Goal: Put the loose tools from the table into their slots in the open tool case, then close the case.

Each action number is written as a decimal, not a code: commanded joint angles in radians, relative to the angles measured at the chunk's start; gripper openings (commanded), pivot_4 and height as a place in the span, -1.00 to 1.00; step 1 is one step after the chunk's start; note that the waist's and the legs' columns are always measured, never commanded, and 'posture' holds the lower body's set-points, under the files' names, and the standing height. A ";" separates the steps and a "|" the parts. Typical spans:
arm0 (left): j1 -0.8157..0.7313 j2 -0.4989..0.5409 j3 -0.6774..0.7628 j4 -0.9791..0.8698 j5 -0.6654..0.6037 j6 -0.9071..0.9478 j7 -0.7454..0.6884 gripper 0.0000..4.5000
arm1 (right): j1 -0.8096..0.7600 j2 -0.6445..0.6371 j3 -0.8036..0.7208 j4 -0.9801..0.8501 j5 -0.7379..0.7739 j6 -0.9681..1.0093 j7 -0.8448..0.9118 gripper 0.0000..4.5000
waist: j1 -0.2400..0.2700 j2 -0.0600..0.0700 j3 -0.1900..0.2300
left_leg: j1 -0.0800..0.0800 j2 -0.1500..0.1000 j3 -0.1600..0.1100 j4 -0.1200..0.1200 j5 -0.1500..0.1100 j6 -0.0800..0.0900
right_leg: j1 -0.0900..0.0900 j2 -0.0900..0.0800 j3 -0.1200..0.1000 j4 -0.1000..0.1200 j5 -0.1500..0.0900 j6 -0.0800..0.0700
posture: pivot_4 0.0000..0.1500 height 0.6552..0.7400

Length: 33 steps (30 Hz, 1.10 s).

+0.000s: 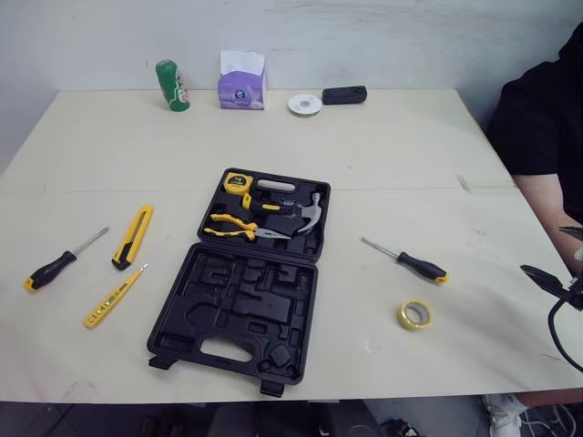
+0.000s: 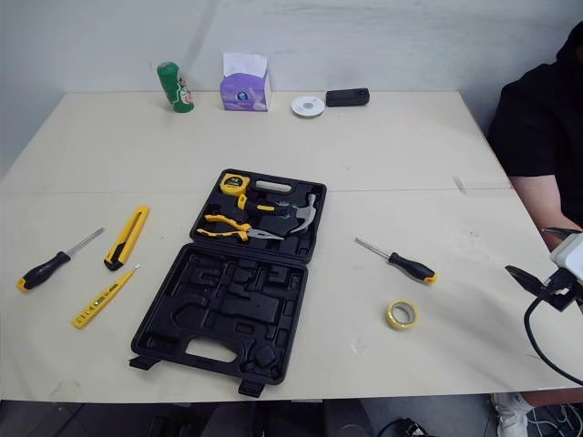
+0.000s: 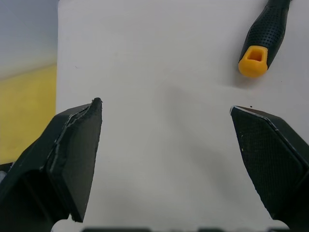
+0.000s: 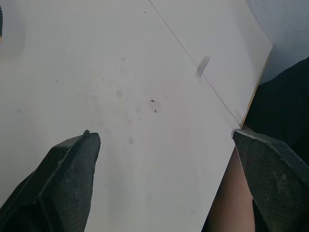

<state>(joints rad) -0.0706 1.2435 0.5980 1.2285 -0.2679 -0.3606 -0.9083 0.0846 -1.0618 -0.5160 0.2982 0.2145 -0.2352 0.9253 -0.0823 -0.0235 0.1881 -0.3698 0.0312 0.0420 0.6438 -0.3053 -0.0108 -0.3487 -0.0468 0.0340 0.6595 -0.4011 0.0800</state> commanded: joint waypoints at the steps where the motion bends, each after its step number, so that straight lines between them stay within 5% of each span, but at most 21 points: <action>1: -0.007 0.003 0.032 0.004 -0.038 0.018 -0.024 0.99 | -0.020 0.003 -0.014 -0.017 0.013 0.001 -0.006 1.00 | 0.000 0.000 0.000 | 0.000 0.000 0.000 0.000 0.000 0.000 | 0.000 0.000 0.000 0.000 0.000 0.000 | 1.00 1.00; 33: -0.023 -0.005 0.043 0.002 -0.052 0.037 -0.061 0.99 | -0.068 0.021 0.022 0.064 -0.003 -0.055 -0.012 1.00 | 0.000 -0.001 0.000 | 0.000 0.000 0.000 0.001 0.000 0.000 | -0.001 0.000 -0.001 0.002 0.000 0.000 | 1.00 1.00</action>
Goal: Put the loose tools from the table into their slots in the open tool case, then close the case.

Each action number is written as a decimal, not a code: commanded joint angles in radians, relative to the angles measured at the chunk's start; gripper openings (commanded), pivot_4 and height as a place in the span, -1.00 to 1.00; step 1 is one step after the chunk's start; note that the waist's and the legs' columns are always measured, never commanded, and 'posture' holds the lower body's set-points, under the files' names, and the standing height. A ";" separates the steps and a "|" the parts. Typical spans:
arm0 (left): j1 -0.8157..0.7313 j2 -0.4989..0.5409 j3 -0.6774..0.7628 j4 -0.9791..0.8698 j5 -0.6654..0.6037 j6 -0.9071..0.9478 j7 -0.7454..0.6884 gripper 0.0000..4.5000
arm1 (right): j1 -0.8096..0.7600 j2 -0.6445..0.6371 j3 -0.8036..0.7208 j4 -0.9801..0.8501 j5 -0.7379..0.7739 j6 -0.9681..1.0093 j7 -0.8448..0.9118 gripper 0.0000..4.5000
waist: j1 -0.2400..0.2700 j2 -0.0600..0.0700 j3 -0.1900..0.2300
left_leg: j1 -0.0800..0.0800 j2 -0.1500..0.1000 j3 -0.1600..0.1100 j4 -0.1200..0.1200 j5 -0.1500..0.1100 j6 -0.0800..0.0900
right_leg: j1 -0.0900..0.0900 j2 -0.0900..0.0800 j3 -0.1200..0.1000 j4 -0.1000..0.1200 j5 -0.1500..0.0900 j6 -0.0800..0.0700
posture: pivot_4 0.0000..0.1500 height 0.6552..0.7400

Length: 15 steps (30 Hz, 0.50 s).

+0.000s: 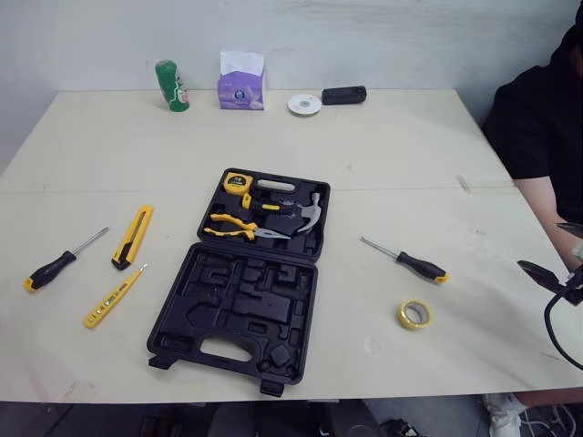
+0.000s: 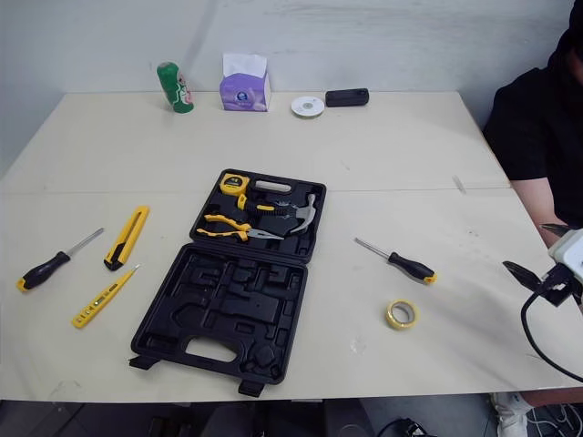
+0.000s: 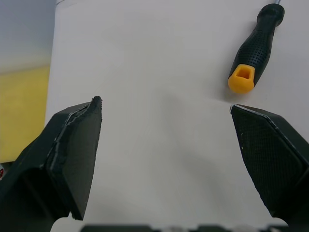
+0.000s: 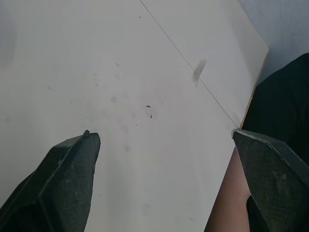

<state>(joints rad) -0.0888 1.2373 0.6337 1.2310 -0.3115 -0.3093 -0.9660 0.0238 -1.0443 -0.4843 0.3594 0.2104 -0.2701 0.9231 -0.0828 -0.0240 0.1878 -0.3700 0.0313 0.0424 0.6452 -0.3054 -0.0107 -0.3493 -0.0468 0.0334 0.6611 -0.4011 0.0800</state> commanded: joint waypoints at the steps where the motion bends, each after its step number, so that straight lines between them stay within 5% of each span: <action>1: -0.008 0.000 0.006 -0.001 -0.009 -0.015 -0.004 0.99 | -0.008 0.005 -0.009 0.002 0.001 -0.021 -0.010 1.00 | 0.000 0.000 0.000 | 0.000 0.000 0.000 0.000 0.000 0.000 | 0.000 0.000 0.000 0.000 0.000 0.000 | 1.00 1.00; 8: -0.104 -0.005 -0.009 -0.070 -0.035 0.001 -0.120 0.99 | -0.003 0.022 0.015 -0.115 0.047 0.041 0.036 1.00 | 0.002 0.000 0.000 | 0.000 0.000 0.000 0.001 0.000 0.000 | 0.000 0.000 0.000 0.001 0.000 0.000 | 1.00 1.00; 15: -0.239 -0.080 -0.115 -0.307 -0.038 0.085 -0.250 0.99 | -0.001 0.076 0.084 -0.433 0.168 0.254 0.060 1.00 | 0.007 -0.001 0.000 | -0.001 0.000 0.000 0.002 0.000 0.000 | 0.000 0.000 -0.001 0.003 0.000 0.000 | 1.00 1.00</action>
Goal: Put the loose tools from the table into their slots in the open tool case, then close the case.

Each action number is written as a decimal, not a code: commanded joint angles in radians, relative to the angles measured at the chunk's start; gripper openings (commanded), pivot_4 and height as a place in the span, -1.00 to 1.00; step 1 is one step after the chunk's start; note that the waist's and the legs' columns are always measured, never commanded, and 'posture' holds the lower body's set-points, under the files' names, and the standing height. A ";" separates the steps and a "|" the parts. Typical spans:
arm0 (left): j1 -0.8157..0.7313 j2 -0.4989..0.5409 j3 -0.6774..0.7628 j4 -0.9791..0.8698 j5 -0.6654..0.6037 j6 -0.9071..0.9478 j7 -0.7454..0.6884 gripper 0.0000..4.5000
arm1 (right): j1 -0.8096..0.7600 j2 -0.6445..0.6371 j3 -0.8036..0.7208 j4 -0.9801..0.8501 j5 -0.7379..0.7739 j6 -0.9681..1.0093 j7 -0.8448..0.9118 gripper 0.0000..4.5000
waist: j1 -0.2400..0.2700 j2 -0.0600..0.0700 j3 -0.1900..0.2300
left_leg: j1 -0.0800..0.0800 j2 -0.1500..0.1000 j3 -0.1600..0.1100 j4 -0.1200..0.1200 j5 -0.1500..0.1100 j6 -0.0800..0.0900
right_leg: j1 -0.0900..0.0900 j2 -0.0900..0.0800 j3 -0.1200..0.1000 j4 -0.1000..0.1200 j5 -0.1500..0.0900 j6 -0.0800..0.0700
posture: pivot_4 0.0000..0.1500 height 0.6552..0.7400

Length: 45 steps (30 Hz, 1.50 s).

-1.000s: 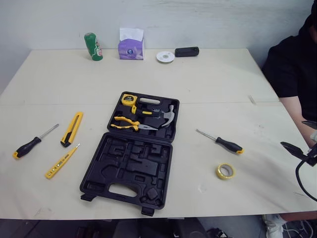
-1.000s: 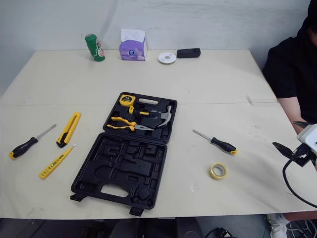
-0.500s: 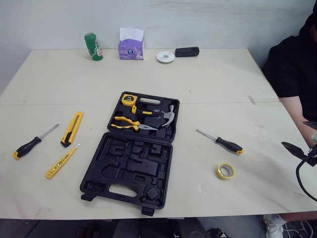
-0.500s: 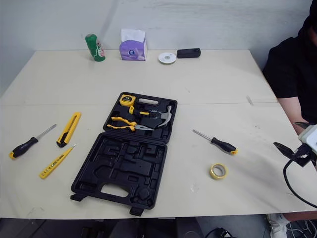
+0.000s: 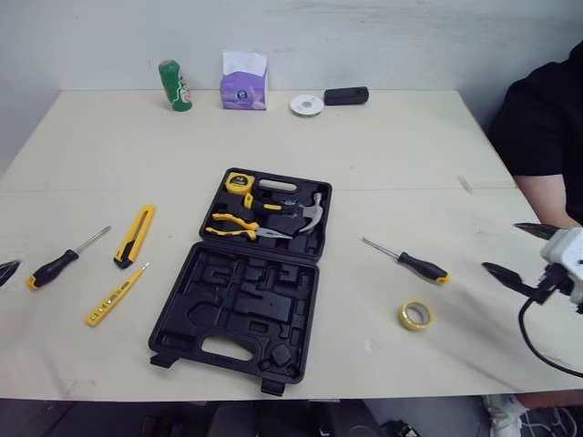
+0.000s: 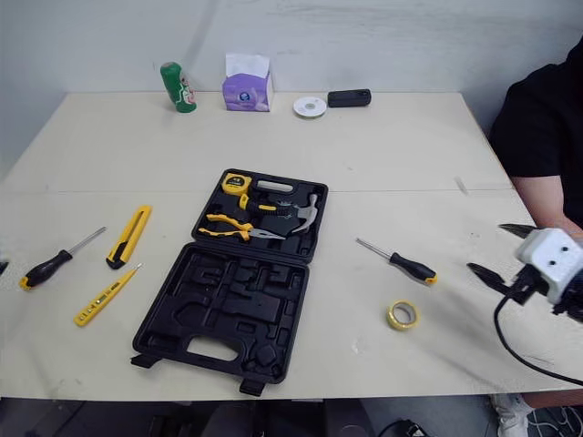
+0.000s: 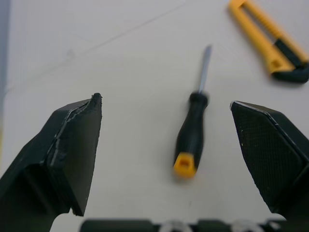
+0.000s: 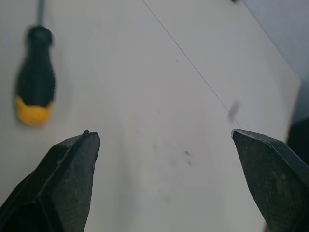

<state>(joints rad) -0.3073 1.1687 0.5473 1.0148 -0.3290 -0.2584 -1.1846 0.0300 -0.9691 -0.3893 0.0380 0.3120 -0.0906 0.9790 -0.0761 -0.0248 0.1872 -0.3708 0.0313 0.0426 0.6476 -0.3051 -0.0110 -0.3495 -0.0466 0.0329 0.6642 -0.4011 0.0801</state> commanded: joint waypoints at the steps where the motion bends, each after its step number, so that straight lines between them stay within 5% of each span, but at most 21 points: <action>1: -0.030 -0.024 -0.045 -0.132 -0.019 0.049 -0.034 0.99 | -0.015 0.007 -0.006 -0.138 0.086 0.103 0.002 1.00 | -0.001 0.000 0.000 | -0.001 0.000 0.000 0.000 0.000 0.000 | -0.001 0.000 0.000 0.000 0.000 0.000 | 1.00 1.00; 5: -0.054 -0.081 -0.103 -0.286 -0.015 0.111 -0.019 0.99 | -0.038 0.020 0.042 -0.244 0.133 0.207 -0.003 1.00 | -0.001 -0.001 0.000 | -0.002 0.000 0.000 0.002 0.000 0.000 | -0.002 0.000 0.000 0.002 0.000 0.000 | 1.00 1.00; 7: -0.062 -0.115 -0.137 -0.373 -0.012 0.144 -0.001 1.00 | -0.043 0.031 0.076 -0.294 0.133 0.242 -0.010 0.77 | 0.000 -0.001 0.000 | -0.002 0.000 0.000 0.002 0.000 0.000 | -0.003 0.000 0.000 0.005 0.000 0.000 | 1.00 1.00; 10: -0.064 -0.152 -0.183 -0.485 0.000 0.193 0.026 0.62 | -0.068 0.063 0.129 -0.350 0.117 0.284 -0.045 0.16 | 0.001 -0.001 0.000 | -0.003 0.000 0.000 0.003 0.000 0.000 | -0.004 0.000 0.000 0.005 0.000 0.000 | 1.00 1.00; 15: -0.095 -0.195 -0.267 -0.562 0.042 0.251 0.077 -0.38 | -0.154 0.123 0.257 -0.403 0.062 0.349 -0.109 -0.96 | -0.002 -0.001 0.000 | -0.004 0.000 0.000 0.004 0.001 0.000 | -0.006 0.000 0.000 0.005 0.000 0.000 | 1.00 1.00; 18: -0.116 -0.219 -0.311 -0.577 0.063 0.267 0.091 -0.94 | -0.184 0.135 0.340 -0.415 0.004 0.353 -0.109 -1.00 | 0.000 -0.001 0.000 | -0.004 0.000 0.000 0.004 0.002 -0.001 | -0.007 0.001 0.000 0.007 0.000 0.000 | 1.00 1.00; 19: -0.124 -0.232 -0.329 -0.583 0.072 0.270 0.096 -0.97 | -0.194 0.144 0.363 -0.415 -0.016 0.349 -0.117 -1.00 | 0.001 -0.001 0.000 | -0.005 0.000 0.000 0.004 0.002 -0.001 | -0.007 0.001 0.000 0.007 0.000 0.000 | 1.00 1.00; 31: -0.231 -0.370 -0.487 -0.590 0.169 0.379 0.198 -0.97 | -0.277 0.243 0.576 -0.401 -0.194 0.385 -0.158 -1.00 | 0.022 -0.001 -0.001 | -0.006 0.000 0.000 0.007 0.004 -0.004 | -0.009 0.001 0.000 0.010 0.000 0.000 | 1.00 1.00; 45: -0.309 -0.455 -0.545 -0.499 0.217 0.402 0.217 -0.97 | -0.363 0.322 0.651 -0.286 -0.292 0.394 -0.181 -1.00 | 0.024 -0.001 -0.001 | -0.008 0.000 0.000 0.012 0.004 -0.004 | -0.010 0.001 0.000 0.010 0.000 0.000 | 1.00 1.00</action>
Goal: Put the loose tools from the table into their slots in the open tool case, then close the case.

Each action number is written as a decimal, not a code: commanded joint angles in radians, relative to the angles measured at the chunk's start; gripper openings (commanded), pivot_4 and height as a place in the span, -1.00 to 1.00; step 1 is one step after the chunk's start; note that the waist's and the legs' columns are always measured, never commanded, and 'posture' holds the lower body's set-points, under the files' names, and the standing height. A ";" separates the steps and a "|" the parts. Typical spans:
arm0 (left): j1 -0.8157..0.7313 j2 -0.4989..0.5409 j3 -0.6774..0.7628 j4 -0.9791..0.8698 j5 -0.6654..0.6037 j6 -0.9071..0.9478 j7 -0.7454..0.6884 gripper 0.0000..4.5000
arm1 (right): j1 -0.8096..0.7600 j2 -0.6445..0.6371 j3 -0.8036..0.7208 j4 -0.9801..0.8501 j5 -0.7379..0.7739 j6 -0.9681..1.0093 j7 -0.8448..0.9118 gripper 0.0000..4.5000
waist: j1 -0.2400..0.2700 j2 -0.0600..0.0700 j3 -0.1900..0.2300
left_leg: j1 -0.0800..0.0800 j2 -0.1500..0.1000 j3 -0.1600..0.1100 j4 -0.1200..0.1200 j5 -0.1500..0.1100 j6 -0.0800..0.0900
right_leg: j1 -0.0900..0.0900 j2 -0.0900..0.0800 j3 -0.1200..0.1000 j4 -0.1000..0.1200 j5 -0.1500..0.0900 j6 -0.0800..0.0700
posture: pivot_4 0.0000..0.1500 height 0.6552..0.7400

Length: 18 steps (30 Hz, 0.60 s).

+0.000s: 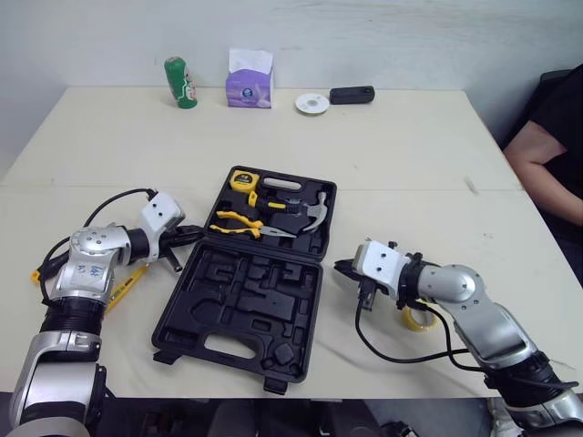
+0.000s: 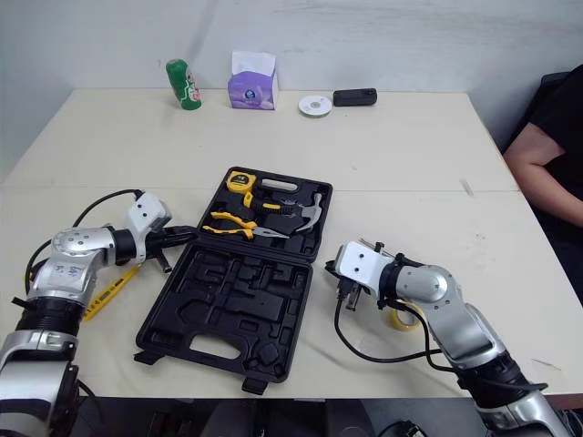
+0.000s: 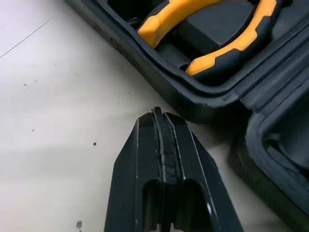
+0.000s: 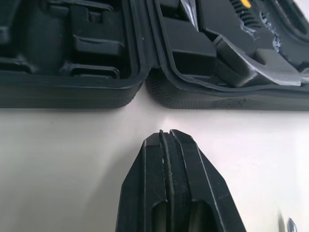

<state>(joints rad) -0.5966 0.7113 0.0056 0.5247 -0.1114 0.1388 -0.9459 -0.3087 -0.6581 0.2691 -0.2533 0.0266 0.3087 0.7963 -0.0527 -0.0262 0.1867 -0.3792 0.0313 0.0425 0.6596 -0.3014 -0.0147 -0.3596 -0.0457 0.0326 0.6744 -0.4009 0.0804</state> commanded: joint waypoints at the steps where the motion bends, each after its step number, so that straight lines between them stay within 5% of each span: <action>1: -0.019 0.003 -0.005 -0.010 -0.001 0.006 -0.026 -0.97 | -0.031 0.018 -0.005 0.012 -0.009 -0.008 0.001 -1.00 | 0.000 0.000 0.000 | 0.000 0.000 0.000 0.000 0.000 0.000 | 0.000 0.000 0.000 0.000 0.000 0.000 | 1.00 1.00; 18: 0.107 -0.036 -0.007 -0.311 -0.060 0.154 -0.065 -0.97 | -0.052 0.033 -0.022 0.019 0.002 -0.003 0.052 -1.00 | 0.013 0.000 0.000 | -0.006 0.000 -0.003 0.003 0.000 0.000 | -0.002 -0.001 -0.001 0.001 0.000 0.000 | 1.00 1.00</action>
<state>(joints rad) -0.4944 0.6968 0.0179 0.2998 -0.1263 0.2859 -0.9912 -0.3443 -0.6298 0.2653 -0.2076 0.0140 0.3139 0.8421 -0.0401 -0.0262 0.1867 -0.3857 0.0311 0.0398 0.6625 -0.3018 -0.0142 -0.3623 -0.0462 0.0311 0.6752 -0.4007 0.0808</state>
